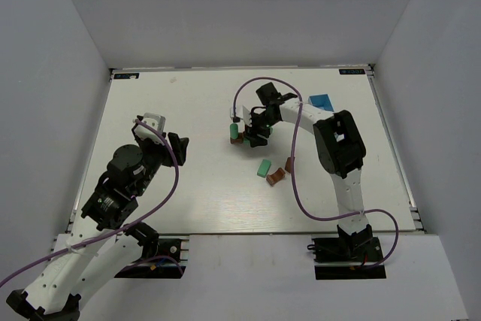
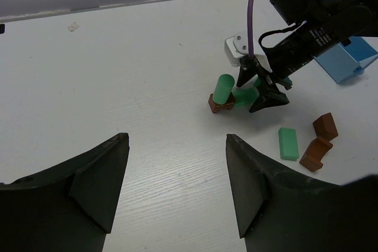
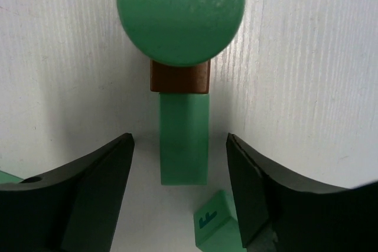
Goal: Build the wood block tower
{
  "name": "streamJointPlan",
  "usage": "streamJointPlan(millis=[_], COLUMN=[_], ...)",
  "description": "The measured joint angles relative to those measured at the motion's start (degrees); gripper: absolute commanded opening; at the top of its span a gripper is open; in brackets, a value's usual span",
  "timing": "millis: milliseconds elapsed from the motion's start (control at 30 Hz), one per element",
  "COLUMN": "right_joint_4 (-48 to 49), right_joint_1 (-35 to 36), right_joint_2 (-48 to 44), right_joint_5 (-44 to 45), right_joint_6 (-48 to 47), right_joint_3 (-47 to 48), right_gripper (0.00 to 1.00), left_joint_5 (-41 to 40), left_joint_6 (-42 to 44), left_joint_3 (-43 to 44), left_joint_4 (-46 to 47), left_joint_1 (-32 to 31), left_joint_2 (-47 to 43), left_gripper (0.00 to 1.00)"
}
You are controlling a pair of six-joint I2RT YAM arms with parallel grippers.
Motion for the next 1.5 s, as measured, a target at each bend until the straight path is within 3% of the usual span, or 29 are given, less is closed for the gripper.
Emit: streamJointPlan(millis=[33, 100, 200, 500, 767, 800, 833, 867, 900, 933, 967, 1033, 1100, 1267, 1400, 1500], right_joint_4=[0.20, 0.50, 0.79, 0.85, 5.01, 7.41, 9.05, 9.77, 9.70, 9.16, 8.11, 6.01, 4.00, -1.22, -4.96, -6.49], right_joint_1=[0.00, 0.00, 0.00, -0.02, -0.13, -0.22, -0.35, -0.50, -0.61, -0.72, -0.92, -1.22, -1.42, -1.44, -1.38, -1.38], right_joint_2=[0.00, 0.00, 0.00, -3.82, -22.38, -25.62, -28.81, -31.06, -32.17, -32.17, -31.41, -29.00, -26.47, -24.59, -22.77, -20.85], right_joint_5=[0.02, 0.00, -0.02, 0.70, 4.70, 5.18, 5.49, 5.40, 4.96, 4.15, 3.23, 2.36, 1.97, 1.29, 1.16, 1.57], right_joint_6=[0.00, 0.02, 0.11, -0.02, 0.63, 0.87, 0.39, -0.76, -2.45, -4.98, -7.61, -12.31, -18.27, -31.80, -37.99, -42.18], right_joint_3=[-0.02, -0.04, -0.11, -4.76, -17.57, -20.55, -23.28, -25.18, -26.03, -26.16, -25.88, -25.77, -26.16, -26.71, -24.24, -23.45], right_gripper=[0.77, 0.79, 0.89, 0.89, 0.89, 0.87, 0.74, 0.44, 0.27, 0.15, 0.08, 0.09, 0.22, 0.41, 0.55, 0.55], left_joint_5=[-0.02, -0.11, -0.15, -0.17, -0.42, -0.42, -0.44, -0.46, -0.48, -0.48, -0.46, -0.50, -0.39, -0.31, -0.04, 0.28], left_joint_6=[0.00, 0.00, 0.00, 0.00, 0.00, -0.02, 0.00, -0.15, -0.13, -0.13, -0.31, 0.07, 0.35, 0.66, 0.79, 0.81], left_joint_3=[0.00, 0.00, 0.00, 0.00, 0.00, 0.00, 0.00, 0.00, 0.00, 0.00, 0.00, 0.00, -0.02, -0.11, -0.24, -0.26], left_joint_4=[0.00, 0.00, 0.00, 0.00, 0.00, 0.00, 0.00, 0.02, 0.02, 0.02, 0.04, 0.02, 0.04, 0.07, 0.13, 0.13], left_joint_1=[0.00, 0.00, 0.00, -0.02, 0.00, -0.02, 0.00, 0.00, 0.00, 0.00, 0.00, -0.02, 0.00, 0.00, 0.00, 0.00], left_joint_2=[0.00, 0.00, 0.00, -0.02, -0.11, -0.17, -0.33, -0.46, -0.59, -0.68, -0.70, -0.74, -0.74, -0.92, -1.14, -1.09], left_gripper=[0.77, 0.77, 0.77, 0.77, 0.74, 0.71, 0.61, 0.53, 0.45, 0.28, 0.21, 0.14, 0.14, 0.31, 0.36, 0.36])
